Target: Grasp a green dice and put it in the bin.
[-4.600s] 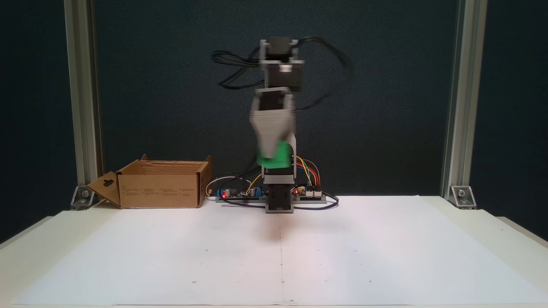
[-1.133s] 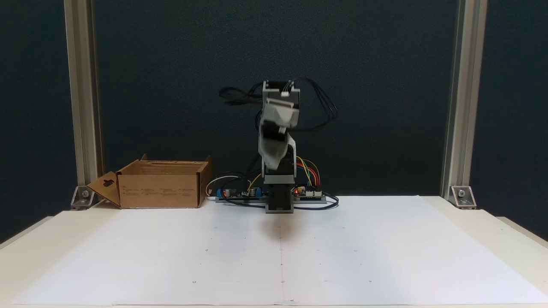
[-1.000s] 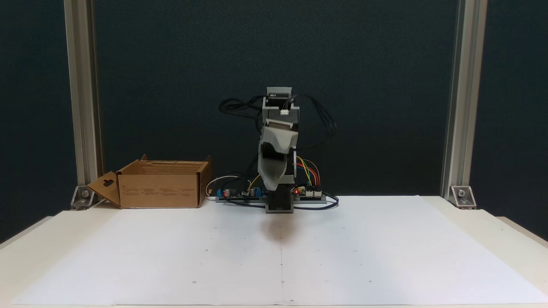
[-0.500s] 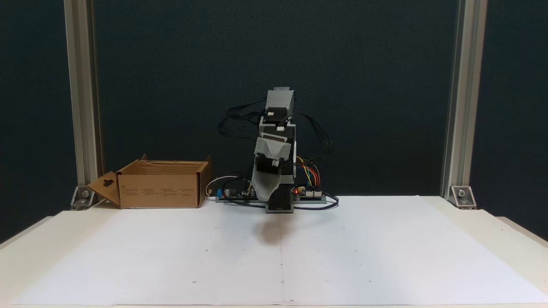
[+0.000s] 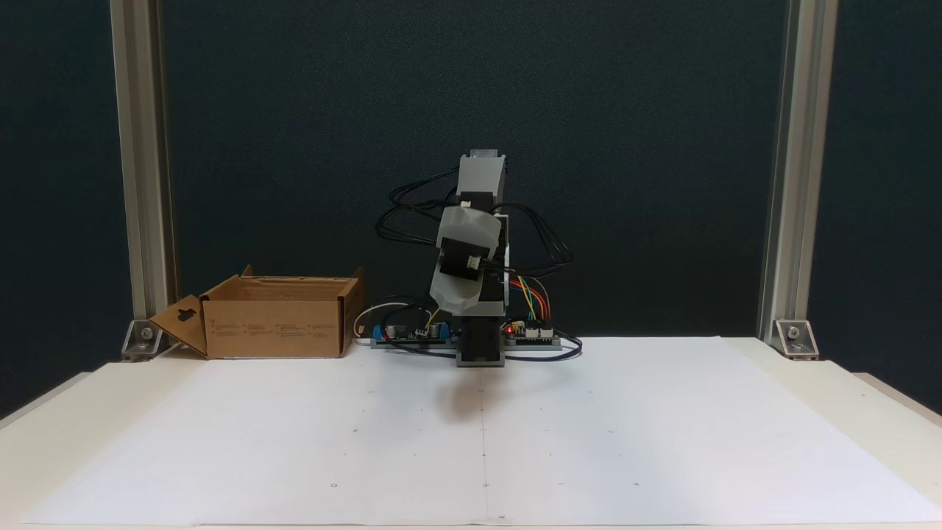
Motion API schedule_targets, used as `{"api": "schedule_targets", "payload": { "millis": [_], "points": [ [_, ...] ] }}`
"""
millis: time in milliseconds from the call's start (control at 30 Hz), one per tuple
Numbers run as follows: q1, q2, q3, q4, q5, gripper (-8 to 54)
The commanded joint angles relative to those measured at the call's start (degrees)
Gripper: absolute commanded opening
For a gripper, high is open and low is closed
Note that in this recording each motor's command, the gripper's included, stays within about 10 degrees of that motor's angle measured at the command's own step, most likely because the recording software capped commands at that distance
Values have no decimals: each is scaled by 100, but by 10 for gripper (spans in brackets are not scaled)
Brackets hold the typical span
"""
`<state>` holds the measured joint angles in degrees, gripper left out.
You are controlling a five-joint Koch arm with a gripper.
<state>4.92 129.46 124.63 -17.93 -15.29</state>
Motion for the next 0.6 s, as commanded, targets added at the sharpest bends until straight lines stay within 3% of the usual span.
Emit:
{"api": "schedule_targets", "payload": {
  "millis": [0,567],
  "points": [
    [0,615,-53,-956,26,448],
    [0,624,1081,-3276,26,448]
  ]
}}
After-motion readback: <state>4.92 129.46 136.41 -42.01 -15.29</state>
